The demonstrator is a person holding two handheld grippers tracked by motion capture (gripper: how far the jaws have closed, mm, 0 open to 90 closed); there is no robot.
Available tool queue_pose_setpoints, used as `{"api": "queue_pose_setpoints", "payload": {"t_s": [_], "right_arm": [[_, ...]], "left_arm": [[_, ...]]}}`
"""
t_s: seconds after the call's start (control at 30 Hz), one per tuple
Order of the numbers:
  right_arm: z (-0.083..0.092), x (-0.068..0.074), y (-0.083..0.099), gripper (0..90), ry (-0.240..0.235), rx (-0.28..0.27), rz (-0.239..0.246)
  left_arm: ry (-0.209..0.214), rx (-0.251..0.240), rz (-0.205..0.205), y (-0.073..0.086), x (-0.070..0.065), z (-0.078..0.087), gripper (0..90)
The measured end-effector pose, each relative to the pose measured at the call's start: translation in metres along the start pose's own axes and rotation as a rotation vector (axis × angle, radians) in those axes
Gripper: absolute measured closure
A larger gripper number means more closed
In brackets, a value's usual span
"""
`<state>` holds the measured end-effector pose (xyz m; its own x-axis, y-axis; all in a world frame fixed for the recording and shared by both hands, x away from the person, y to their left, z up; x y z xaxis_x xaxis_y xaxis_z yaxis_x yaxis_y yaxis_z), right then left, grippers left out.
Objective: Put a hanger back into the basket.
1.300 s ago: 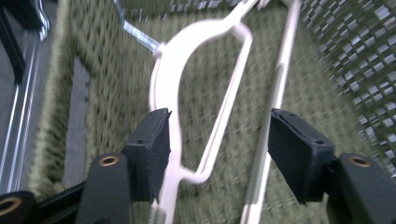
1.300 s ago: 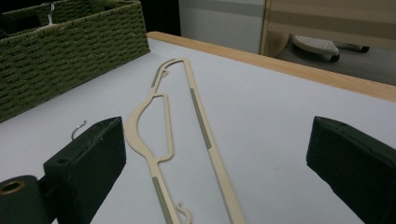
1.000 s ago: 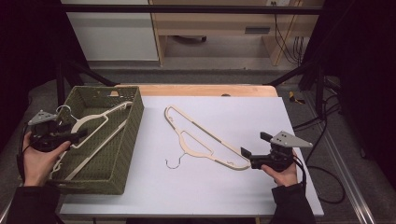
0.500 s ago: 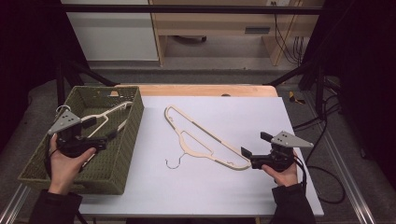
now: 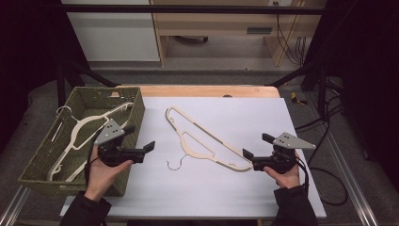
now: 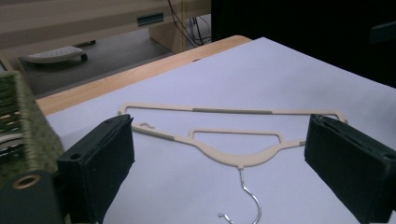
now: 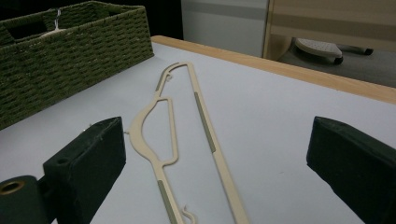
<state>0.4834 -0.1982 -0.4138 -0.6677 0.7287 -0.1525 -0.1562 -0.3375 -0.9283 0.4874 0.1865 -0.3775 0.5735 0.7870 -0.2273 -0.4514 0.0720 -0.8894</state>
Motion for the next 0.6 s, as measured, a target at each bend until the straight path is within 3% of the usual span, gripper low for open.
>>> {"api": "queue_pose_setpoints", "payload": {"t_s": [0.27, 0.6], "right_arm": [[0.000, 0.001, 0.000, 5.3, -0.004, -0.003, 0.007], [-0.001, 0.003, 0.000, 5.3, -0.012, -0.001, 0.005]], "left_arm": [[0.012, 0.051, -0.028, 0.014, -0.021, -0.030, 10.9], [0.011, 0.106, -0.022, 0.032, -0.032, -0.066, 12.7]]}}
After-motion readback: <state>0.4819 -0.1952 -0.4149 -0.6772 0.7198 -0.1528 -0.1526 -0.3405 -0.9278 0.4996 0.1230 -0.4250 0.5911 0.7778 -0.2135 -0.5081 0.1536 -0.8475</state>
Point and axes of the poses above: each handheld gripper's, and its own axes: z roughly backward along the jaws, y roughly out of its underside, x roughly to its left, the point moved 6 cm from there along -z, roughly forward along the jaws, and after that the axes turned 14 degrees about z, right-handed, at the moved point
